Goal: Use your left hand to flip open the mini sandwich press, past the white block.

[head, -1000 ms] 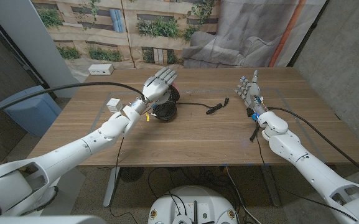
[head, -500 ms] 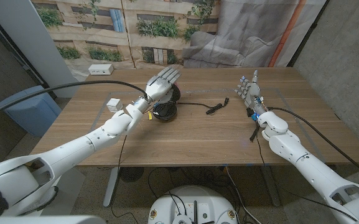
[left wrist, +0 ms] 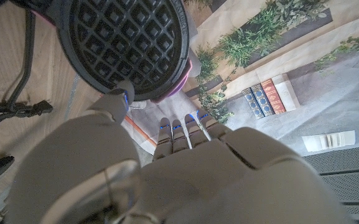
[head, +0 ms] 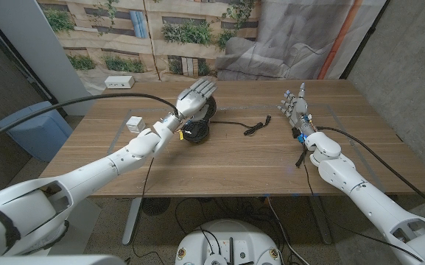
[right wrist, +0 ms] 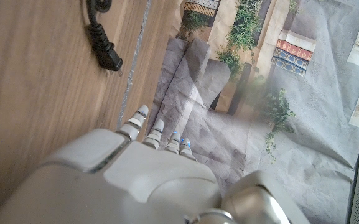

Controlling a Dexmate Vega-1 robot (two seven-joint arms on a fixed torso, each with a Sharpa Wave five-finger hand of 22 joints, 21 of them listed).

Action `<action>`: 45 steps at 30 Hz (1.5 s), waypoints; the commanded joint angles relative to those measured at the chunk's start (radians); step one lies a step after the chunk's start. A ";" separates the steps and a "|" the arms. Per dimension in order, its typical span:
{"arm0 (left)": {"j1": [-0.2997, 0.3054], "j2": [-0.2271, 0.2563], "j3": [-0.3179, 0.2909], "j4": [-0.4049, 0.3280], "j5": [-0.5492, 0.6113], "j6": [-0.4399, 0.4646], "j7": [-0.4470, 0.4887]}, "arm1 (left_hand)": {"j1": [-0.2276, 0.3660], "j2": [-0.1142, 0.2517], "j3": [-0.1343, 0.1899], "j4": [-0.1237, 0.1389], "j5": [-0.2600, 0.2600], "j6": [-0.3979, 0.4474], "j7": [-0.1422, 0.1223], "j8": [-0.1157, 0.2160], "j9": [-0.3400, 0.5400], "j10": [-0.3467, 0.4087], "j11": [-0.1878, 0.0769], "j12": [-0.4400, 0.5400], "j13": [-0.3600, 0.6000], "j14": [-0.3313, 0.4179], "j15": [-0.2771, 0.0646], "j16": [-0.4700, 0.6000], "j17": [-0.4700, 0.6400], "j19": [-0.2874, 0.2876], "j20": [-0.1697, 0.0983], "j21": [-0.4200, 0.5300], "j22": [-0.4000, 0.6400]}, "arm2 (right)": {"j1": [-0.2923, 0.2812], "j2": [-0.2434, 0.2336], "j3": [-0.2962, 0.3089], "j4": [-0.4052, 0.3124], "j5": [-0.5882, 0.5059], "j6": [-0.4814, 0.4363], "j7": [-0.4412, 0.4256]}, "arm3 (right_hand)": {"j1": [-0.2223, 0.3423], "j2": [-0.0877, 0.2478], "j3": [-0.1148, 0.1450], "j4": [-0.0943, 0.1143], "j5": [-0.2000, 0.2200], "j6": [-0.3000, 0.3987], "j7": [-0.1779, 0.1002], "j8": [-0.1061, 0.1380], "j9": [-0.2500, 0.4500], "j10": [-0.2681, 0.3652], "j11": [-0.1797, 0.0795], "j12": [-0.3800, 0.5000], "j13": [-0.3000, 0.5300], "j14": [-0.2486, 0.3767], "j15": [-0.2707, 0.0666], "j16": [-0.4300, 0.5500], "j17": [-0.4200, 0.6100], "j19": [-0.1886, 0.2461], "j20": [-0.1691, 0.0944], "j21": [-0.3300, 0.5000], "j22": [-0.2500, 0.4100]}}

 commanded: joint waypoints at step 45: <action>0.274 0.111 -0.276 -0.296 -0.350 0.050 -0.120 | -0.049 -0.007 -0.071 0.028 -0.012 0.003 -0.004 -0.003 0.003 -0.014 0.002 0.000 0.004 -0.015 0.008 0.000 0.004 0.002 -0.042 0.003 0.004 | 0.000 0.000 0.000 -0.001 0.000 0.000 -0.001 | 0.003 0.089 -0.007 0.002 0.007 -0.005 -0.001 0.004 0.005 -0.010 0.001 0.005 0.006 -0.008 -0.020 0.003 0.004 -0.002 0.006 0.004 0.004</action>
